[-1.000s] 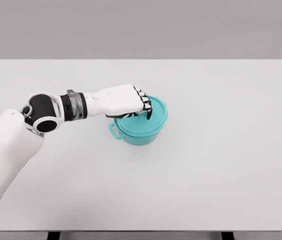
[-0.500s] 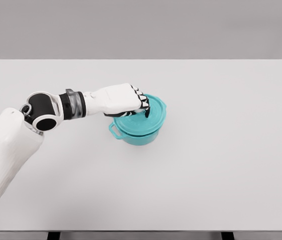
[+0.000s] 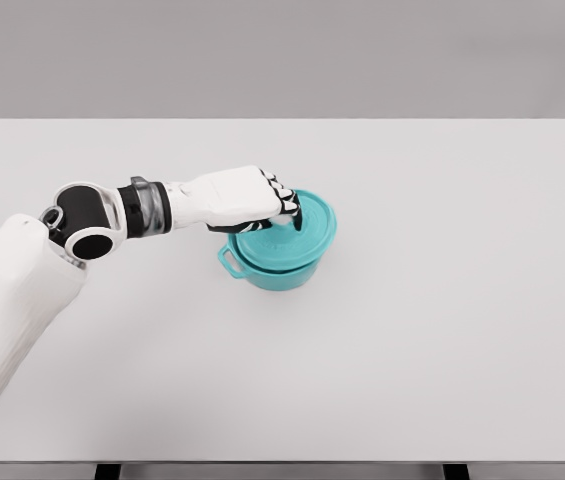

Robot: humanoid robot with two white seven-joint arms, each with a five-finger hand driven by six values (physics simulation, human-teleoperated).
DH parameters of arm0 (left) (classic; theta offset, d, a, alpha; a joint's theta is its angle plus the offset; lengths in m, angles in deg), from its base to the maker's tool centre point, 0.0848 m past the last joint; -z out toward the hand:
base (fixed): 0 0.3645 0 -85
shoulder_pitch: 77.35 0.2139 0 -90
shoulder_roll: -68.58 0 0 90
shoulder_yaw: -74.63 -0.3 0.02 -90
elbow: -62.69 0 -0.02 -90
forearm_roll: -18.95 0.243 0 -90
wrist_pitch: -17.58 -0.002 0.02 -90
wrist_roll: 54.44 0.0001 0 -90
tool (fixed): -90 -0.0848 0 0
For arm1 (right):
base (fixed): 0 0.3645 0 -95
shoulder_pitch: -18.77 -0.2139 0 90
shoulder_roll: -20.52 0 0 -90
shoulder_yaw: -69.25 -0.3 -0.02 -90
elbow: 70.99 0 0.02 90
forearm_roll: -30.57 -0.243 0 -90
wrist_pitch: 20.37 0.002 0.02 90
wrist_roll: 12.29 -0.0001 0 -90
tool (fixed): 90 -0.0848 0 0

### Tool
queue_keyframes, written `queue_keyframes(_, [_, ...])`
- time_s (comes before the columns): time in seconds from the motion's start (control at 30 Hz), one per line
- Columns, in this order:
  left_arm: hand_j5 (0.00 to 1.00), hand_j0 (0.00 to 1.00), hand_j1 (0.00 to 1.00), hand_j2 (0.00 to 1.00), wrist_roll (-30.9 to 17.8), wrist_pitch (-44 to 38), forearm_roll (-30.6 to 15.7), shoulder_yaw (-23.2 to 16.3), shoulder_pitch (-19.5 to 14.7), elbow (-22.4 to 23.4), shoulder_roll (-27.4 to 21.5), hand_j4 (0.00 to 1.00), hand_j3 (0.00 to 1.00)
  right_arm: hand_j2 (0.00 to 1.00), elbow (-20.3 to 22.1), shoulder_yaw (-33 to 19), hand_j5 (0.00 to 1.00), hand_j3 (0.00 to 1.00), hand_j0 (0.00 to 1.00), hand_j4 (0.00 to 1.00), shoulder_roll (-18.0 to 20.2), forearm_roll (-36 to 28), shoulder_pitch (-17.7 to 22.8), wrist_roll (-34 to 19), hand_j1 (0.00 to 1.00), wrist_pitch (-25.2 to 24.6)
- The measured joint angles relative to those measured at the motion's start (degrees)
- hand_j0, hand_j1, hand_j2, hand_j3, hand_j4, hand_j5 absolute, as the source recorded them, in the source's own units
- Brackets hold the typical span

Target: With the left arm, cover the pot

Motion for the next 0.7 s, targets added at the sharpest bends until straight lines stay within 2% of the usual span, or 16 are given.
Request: queue_keyframes(0.7, [0.63, 0.63, 0.63, 0.63, 0.06, 0.05, 0.12, 0.48, 0.09, -0.56, -0.45, 0.63, 0.63, 1.00, 0.00, 0.00, 1.00, 1.00, 1.00, 1.00, 0.00, 0.00, 0.00, 0.00, 1.00, 0.00])
